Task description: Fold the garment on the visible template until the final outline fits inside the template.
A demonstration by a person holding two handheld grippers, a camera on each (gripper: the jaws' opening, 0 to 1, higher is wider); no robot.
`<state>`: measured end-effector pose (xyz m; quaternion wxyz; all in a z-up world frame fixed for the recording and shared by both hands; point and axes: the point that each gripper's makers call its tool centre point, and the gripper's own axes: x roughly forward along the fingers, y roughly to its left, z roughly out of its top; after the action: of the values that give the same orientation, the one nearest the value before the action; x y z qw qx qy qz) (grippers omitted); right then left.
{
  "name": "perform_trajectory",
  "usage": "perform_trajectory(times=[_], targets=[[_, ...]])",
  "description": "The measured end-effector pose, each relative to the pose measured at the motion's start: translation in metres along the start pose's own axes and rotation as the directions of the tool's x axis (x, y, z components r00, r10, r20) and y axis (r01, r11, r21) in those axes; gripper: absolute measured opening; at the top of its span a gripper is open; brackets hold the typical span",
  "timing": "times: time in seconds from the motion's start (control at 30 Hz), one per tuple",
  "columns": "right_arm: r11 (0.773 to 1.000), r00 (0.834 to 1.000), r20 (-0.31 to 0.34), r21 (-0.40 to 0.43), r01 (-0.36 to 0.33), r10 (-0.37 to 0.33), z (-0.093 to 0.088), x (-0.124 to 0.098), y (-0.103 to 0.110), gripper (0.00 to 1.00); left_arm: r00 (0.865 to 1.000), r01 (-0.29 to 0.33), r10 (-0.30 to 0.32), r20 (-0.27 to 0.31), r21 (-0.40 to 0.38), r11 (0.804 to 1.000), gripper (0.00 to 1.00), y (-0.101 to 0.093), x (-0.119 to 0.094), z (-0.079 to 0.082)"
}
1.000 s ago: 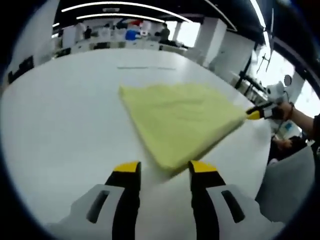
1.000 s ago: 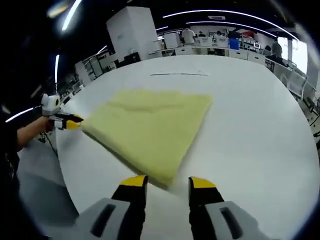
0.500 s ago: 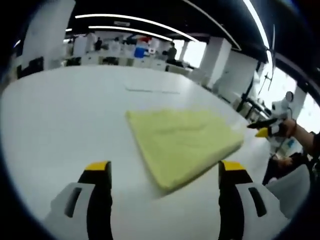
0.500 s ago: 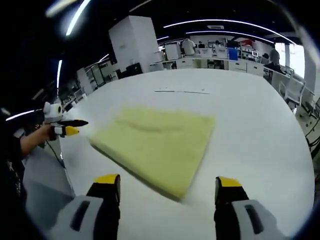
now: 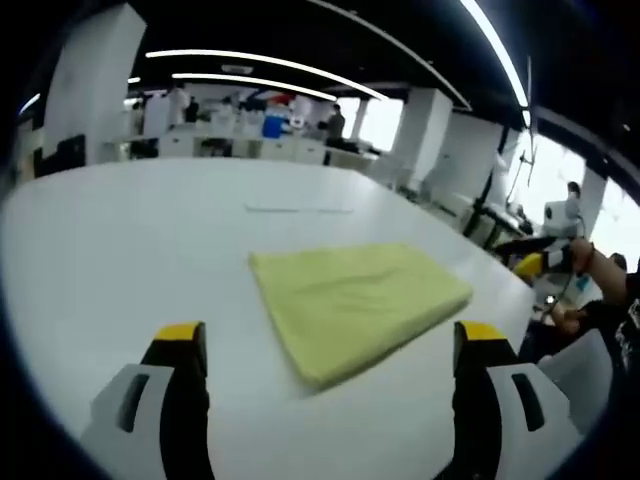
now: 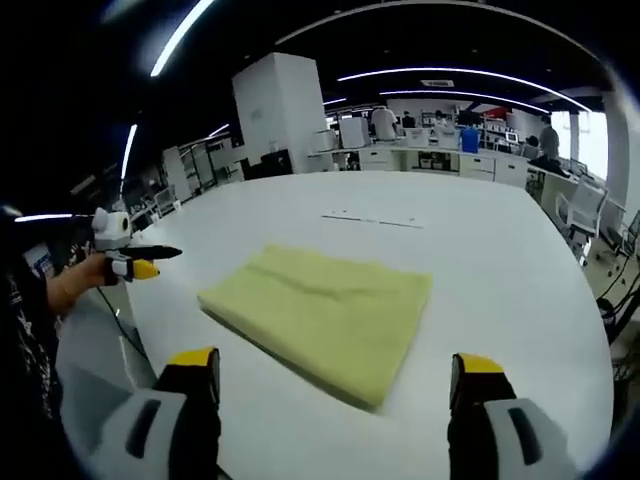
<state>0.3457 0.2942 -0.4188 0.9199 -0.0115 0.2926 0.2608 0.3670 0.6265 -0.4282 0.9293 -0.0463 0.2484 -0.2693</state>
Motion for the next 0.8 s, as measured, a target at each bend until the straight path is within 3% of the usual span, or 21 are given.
perform_trajectory(times=[0.17, 0.37, 0.8], targets=[[0.998, 1.000, -0.013, -0.058, 0.017, -0.018, -0.001, -0.008, 0.003, 0.99, 1.000, -0.016, 0.017, -0.018, 0.050, 0.999, 0.99, -0.006, -0.007, -0.001], [0.999, 1.000, 0.006, -0.033, 0.019, -0.018, 0.004, -0.013, 0.006, 0.99, 1.000, -0.006, 0.007, -0.020, 0.014, 1.000, 0.99, -0.014, -0.012, -0.001], [0.998, 0.999, -0.001, -0.050, 0.043, -0.043, 0.005, -0.019, 0.008, 0.99, 0.999, -0.031, 0.033, -0.034, 0.039, 0.999, 0.99, -0.013, -0.023, -0.001]])
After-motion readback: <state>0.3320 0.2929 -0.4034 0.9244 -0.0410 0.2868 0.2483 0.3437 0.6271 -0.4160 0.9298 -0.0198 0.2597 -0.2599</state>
